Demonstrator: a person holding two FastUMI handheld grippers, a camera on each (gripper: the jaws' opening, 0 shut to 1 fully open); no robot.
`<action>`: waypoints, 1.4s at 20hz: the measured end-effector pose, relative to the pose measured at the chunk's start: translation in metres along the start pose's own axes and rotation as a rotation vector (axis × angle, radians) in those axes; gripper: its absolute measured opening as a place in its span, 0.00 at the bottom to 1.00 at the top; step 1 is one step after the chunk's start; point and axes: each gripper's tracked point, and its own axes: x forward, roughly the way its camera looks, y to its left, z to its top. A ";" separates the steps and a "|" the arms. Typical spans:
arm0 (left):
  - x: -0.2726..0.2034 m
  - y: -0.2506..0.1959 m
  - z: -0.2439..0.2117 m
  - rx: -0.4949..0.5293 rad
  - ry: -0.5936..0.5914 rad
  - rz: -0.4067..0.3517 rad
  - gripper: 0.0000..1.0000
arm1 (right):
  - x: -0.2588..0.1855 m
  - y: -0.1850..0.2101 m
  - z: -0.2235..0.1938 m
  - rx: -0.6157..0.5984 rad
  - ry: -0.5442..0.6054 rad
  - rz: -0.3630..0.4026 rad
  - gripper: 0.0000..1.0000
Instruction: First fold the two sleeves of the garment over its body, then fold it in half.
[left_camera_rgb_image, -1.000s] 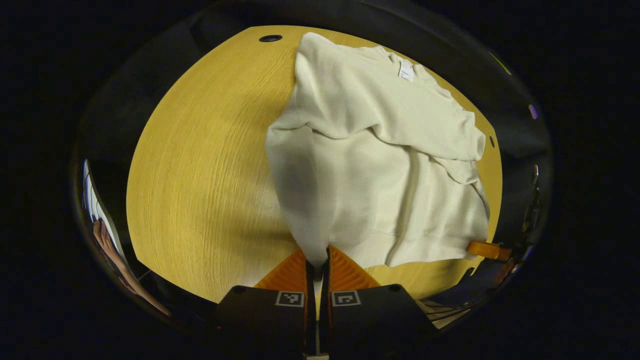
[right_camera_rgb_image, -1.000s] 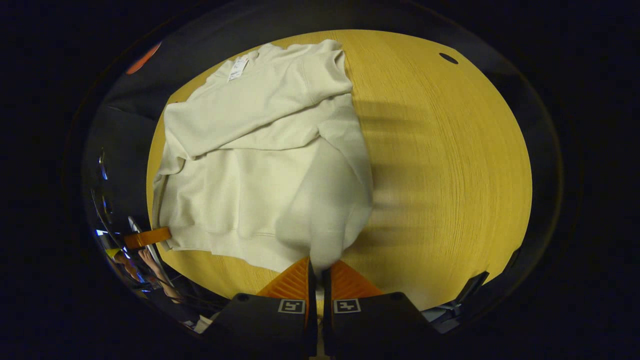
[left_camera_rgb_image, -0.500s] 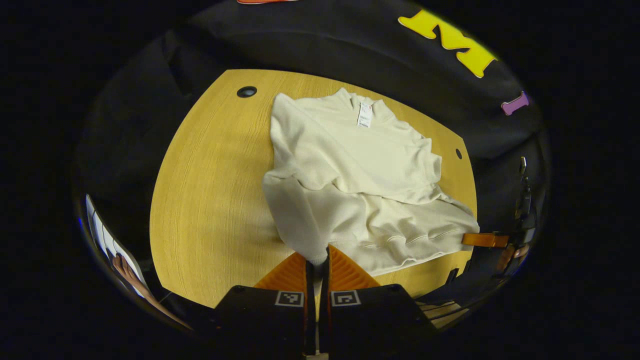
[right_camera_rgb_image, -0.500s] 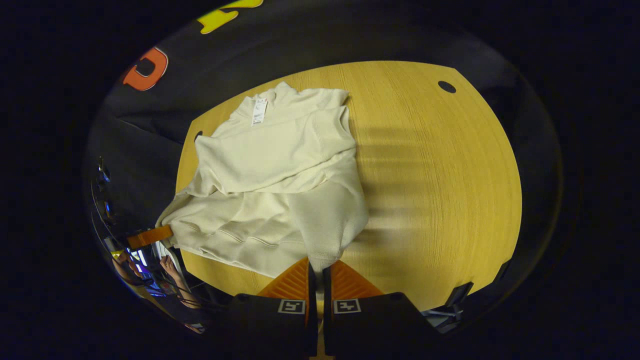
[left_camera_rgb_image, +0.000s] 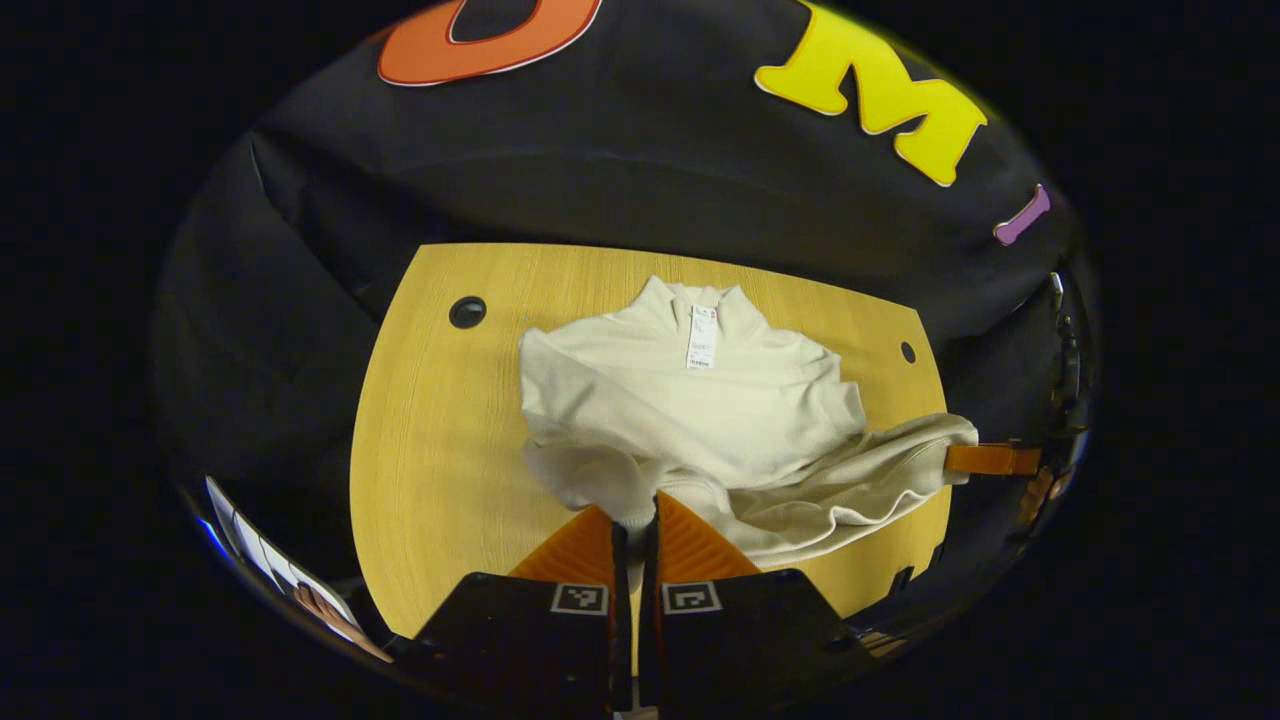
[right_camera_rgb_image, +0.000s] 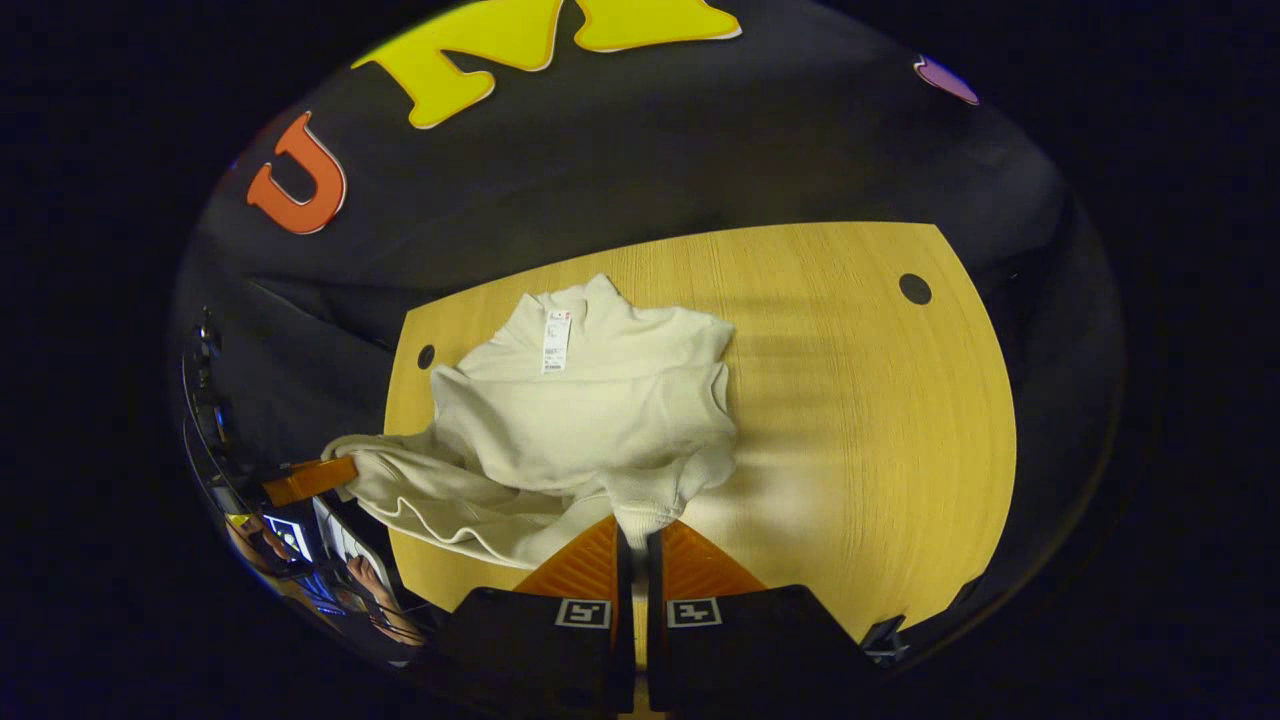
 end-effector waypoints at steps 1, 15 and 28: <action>0.008 -0.002 0.011 0.004 -0.006 0.004 0.06 | 0.009 0.006 0.013 0.007 -0.007 -0.006 0.06; 0.133 0.023 0.085 -0.055 -0.140 0.039 0.10 | 0.134 0.016 0.108 0.150 -0.130 -0.020 0.07; 0.141 0.021 0.095 -0.108 -0.223 0.044 0.97 | 0.110 0.030 0.131 -0.046 -0.351 0.011 0.65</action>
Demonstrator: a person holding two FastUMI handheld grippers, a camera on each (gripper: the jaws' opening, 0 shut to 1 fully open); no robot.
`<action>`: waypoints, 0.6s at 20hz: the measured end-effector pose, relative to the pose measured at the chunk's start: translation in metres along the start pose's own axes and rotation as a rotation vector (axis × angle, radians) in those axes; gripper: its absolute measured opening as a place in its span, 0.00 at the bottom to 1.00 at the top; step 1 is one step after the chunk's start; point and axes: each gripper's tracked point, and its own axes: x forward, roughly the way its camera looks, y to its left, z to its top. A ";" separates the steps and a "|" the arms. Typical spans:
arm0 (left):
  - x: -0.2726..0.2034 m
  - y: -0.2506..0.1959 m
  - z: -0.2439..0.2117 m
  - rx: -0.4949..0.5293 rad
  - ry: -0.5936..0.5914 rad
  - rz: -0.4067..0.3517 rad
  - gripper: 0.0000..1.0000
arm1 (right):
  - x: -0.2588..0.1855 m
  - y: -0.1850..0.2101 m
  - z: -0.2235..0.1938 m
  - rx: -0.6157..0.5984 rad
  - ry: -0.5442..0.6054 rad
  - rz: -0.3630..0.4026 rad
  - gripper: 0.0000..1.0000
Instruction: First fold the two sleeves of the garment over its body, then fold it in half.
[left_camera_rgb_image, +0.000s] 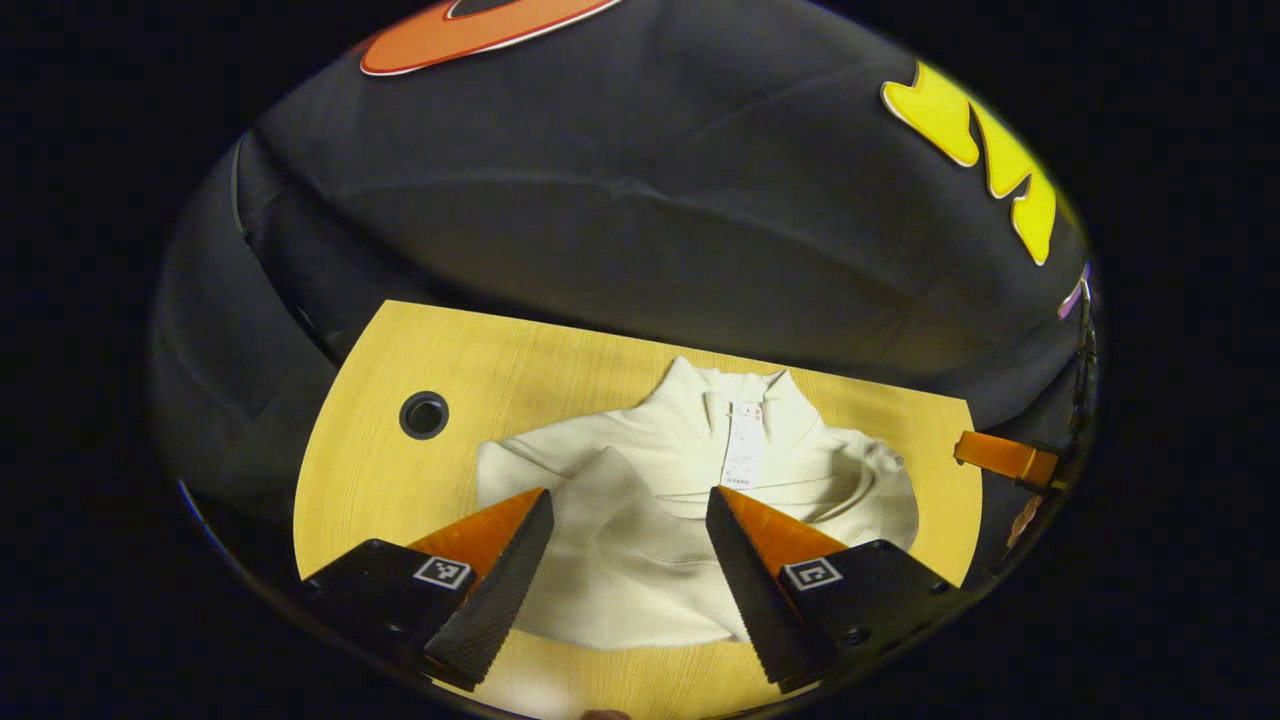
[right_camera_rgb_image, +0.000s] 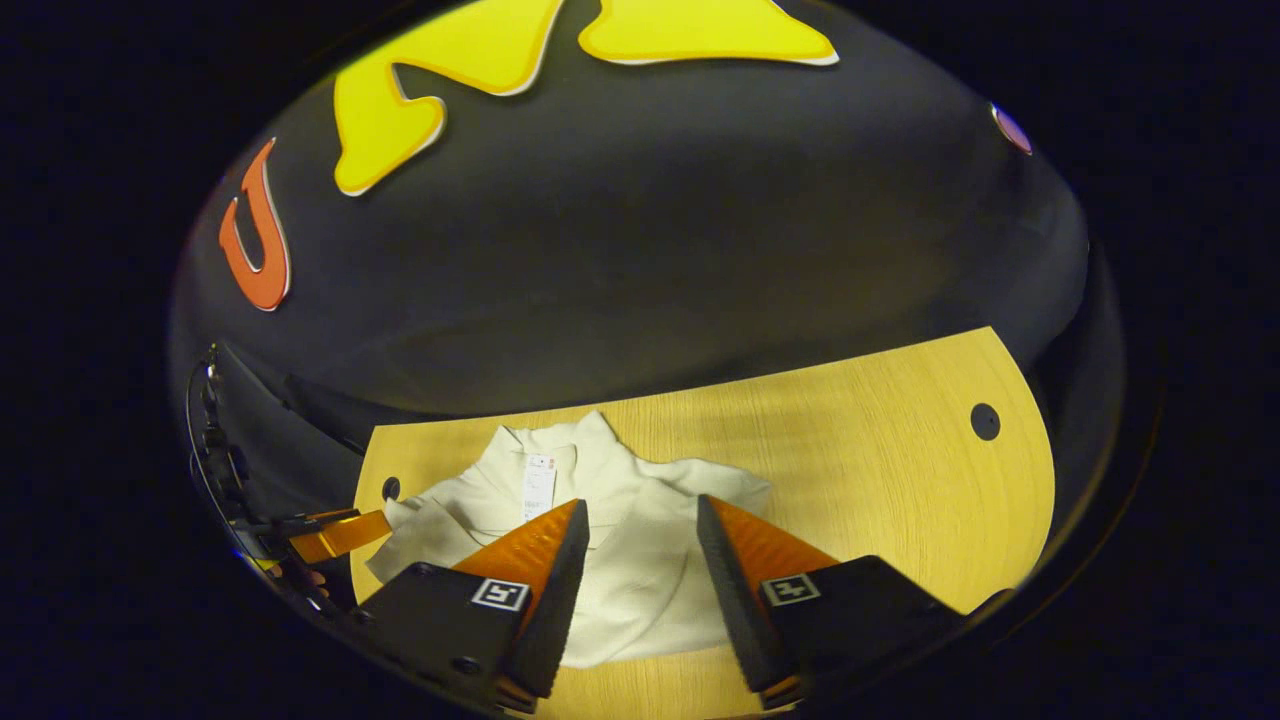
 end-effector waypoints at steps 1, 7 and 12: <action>-0.003 0.001 0.004 -0.005 -0.027 0.015 0.99 | 0.002 -0.001 -0.002 -0.023 -0.010 -0.006 0.71; -0.062 -0.008 0.034 0.006 -0.221 0.025 0.99 | -0.064 -0.001 0.022 -0.117 -0.157 -0.030 0.99; -0.174 -0.029 0.073 0.034 -0.487 0.031 0.99 | -0.190 0.020 0.061 -0.199 -0.407 -0.011 0.95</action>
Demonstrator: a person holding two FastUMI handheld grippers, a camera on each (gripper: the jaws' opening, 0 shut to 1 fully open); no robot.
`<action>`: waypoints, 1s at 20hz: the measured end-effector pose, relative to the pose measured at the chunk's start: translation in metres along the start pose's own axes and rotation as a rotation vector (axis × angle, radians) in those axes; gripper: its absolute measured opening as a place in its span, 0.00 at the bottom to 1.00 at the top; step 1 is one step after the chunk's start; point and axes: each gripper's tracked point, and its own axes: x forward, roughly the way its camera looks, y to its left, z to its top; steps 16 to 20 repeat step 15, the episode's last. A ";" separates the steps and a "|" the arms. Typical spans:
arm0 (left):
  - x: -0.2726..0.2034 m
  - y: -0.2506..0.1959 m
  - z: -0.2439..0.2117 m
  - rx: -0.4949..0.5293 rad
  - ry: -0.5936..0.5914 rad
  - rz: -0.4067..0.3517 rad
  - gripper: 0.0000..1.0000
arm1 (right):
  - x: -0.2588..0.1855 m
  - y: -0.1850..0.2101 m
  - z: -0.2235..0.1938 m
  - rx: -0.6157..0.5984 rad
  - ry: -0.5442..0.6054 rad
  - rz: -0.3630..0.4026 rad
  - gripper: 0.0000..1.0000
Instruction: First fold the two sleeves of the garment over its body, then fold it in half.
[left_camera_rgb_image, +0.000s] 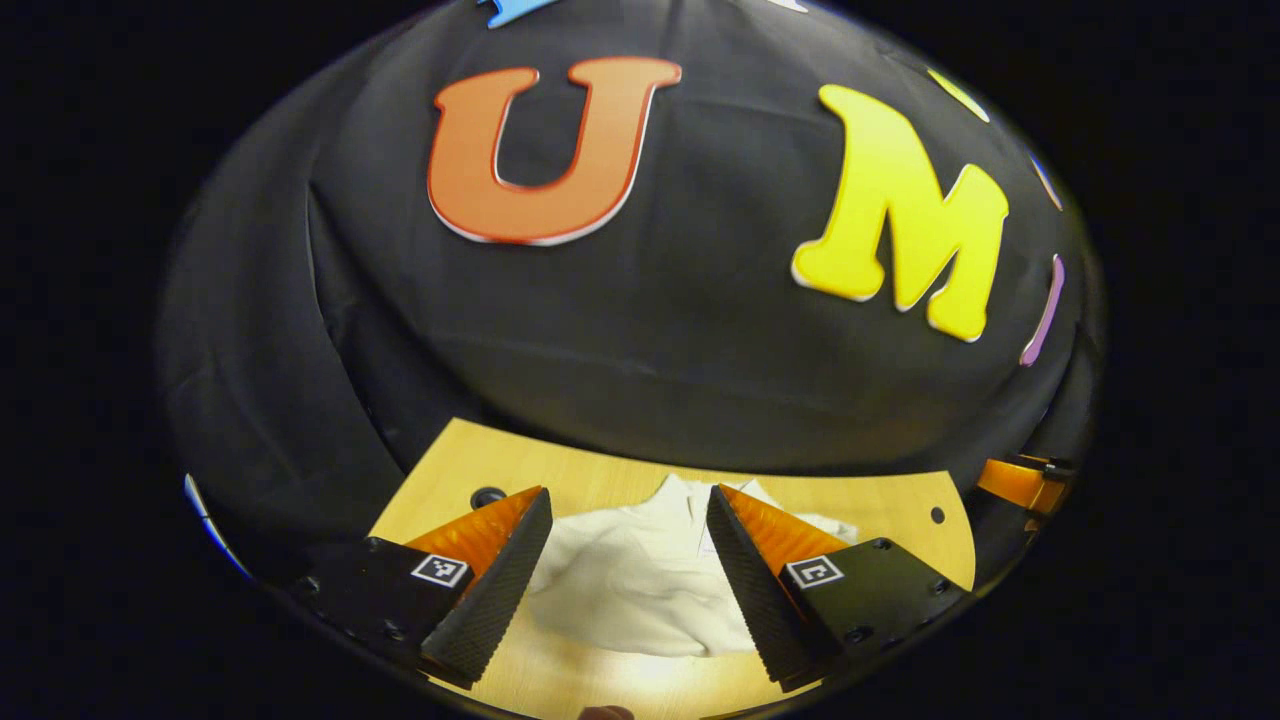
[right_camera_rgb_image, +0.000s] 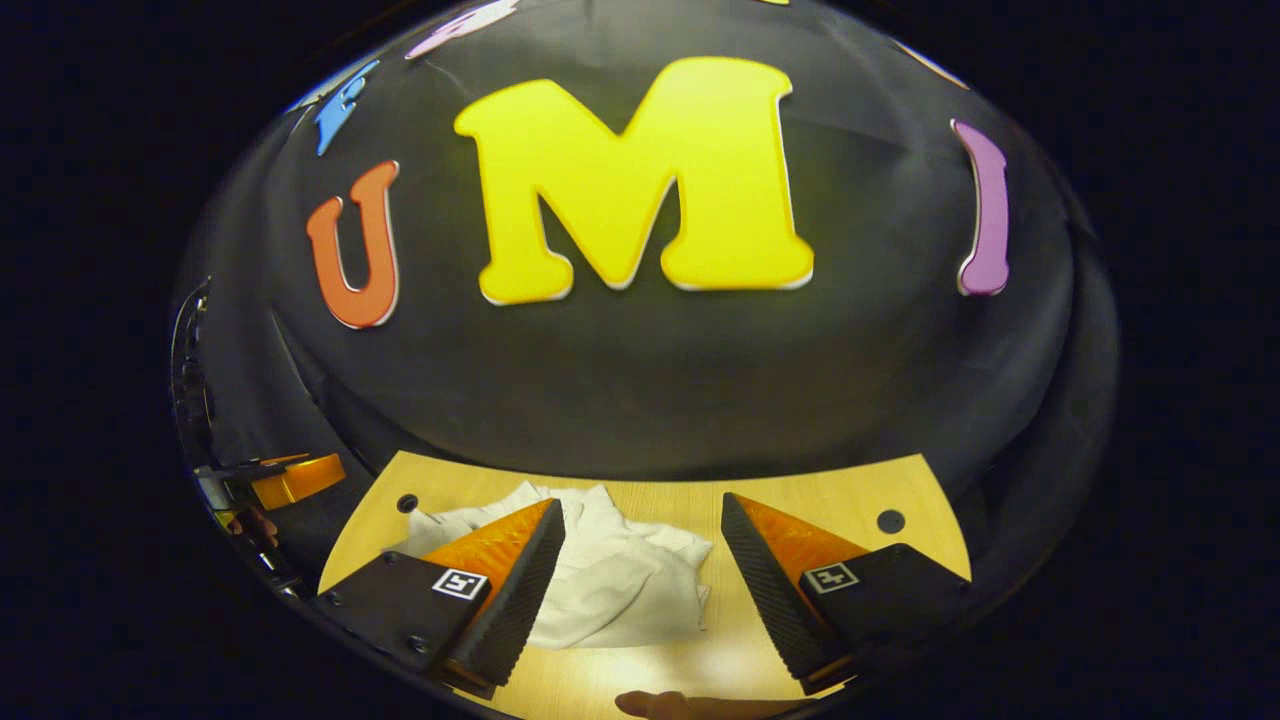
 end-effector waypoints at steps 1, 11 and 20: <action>-0.020 -0.001 0.012 0.017 -0.050 -0.004 0.99 | -0.022 0.000 0.014 -0.022 -0.054 -0.008 0.94; -0.214 -0.028 0.076 0.084 -0.354 -0.024 0.97 | -0.224 -0.001 0.073 -0.082 -0.350 -0.094 0.97; -0.257 -0.009 0.059 0.063 -0.362 0.045 0.97 | -0.274 0.009 0.053 -0.120 -0.377 -0.106 0.96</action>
